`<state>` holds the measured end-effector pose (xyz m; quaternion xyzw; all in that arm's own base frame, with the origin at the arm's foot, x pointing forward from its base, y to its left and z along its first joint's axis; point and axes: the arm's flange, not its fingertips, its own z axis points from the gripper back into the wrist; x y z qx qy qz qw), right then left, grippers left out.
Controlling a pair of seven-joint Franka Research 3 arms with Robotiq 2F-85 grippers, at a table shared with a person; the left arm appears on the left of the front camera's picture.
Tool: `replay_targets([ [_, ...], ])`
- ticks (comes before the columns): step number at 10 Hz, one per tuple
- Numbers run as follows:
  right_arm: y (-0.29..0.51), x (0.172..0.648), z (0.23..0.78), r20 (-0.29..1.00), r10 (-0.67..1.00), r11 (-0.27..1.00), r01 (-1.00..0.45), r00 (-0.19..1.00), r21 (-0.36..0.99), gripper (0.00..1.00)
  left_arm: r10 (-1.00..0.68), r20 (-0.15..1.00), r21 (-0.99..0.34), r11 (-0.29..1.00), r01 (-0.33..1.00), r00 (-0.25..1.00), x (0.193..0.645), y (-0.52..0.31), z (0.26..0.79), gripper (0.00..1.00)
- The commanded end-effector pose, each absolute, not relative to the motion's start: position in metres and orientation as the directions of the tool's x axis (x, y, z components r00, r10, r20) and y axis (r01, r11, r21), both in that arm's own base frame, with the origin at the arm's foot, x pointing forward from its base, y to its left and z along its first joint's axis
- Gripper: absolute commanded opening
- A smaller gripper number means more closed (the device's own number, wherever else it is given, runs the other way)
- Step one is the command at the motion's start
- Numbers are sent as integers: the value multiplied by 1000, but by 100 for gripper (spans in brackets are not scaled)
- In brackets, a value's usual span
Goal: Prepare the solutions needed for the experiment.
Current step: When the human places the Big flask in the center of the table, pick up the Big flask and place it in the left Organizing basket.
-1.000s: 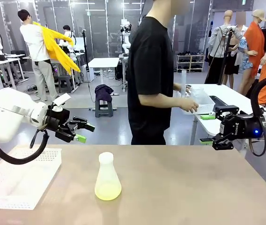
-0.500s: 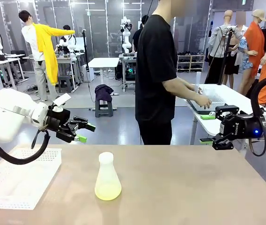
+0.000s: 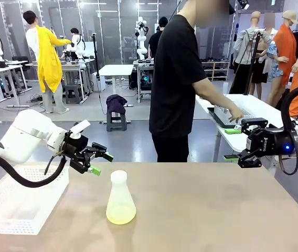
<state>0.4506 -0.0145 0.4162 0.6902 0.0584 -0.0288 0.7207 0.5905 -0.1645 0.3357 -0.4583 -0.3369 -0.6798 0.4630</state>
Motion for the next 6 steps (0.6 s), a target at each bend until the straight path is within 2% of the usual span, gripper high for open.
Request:
replay_targets([
  [1, -14, 450, 417, -122, 44, 41, 120, 992, 992, 84, -278, 941, 54, -444, 894, -195, 599, -169, 333, 100],
  [6, -14, 450, 417, -122, 44, 41, 120, 992, 992, 84, -271, 940, 32, -534, 845, -207, 591, -194, 324, 100],
])
